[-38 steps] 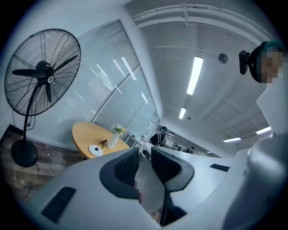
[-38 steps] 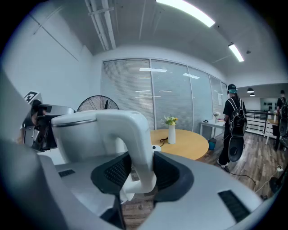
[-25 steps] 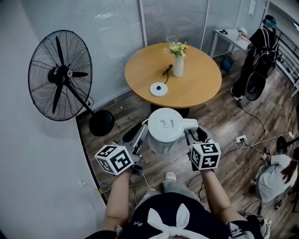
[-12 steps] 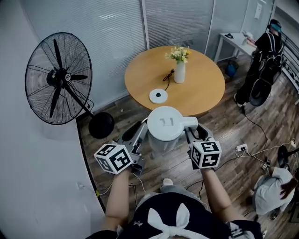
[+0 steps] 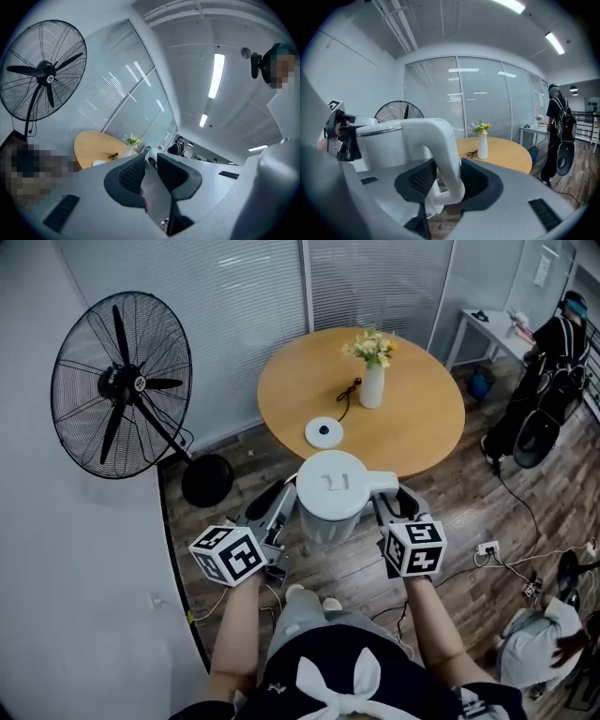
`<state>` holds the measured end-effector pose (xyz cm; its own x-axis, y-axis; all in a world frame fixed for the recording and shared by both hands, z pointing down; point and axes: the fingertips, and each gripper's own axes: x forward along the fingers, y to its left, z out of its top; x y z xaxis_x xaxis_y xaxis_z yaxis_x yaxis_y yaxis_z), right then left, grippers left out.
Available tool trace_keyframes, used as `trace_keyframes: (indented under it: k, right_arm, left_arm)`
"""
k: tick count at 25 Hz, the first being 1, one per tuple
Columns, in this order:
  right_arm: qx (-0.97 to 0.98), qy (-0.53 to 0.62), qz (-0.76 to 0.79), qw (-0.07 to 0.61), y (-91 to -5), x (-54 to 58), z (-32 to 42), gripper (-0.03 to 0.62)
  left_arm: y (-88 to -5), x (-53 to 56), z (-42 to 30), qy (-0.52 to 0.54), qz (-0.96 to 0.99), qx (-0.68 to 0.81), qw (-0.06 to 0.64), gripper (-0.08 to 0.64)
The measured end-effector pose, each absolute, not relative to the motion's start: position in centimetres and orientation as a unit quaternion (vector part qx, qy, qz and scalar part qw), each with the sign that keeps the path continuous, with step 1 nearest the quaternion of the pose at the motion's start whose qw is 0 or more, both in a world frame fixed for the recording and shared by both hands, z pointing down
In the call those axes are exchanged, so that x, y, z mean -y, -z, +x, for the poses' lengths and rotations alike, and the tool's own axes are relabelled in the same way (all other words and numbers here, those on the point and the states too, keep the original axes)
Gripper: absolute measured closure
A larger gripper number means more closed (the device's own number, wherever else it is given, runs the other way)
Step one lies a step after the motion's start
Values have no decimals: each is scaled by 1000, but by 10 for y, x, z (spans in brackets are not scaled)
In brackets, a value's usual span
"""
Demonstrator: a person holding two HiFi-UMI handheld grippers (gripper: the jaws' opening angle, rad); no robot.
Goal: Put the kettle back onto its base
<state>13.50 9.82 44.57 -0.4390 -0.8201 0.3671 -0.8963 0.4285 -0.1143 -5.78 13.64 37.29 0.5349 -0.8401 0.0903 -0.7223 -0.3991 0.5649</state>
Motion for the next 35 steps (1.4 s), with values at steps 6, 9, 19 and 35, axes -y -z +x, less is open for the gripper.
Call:
trace_keyframes:
  k: [6,9,19,35]
  right_arm:
    - [836,-159,509,130,-455,-78,128,428]
    - [833,-164,511,132,-460,-62,126,428]
    - [829,-153,522,129,-449,20,111,425]
    - [813,-132,555,118,-422,136,78,425]
  left_arm:
    - [-380,-115,-64,100,826,475,286,468]
    - [-385,-97,-66,97,826,473,291,468]
    - [-380,-13,-84,96,834,457,294,469]
    - [-358,119,-120,104,850,428,287,472]
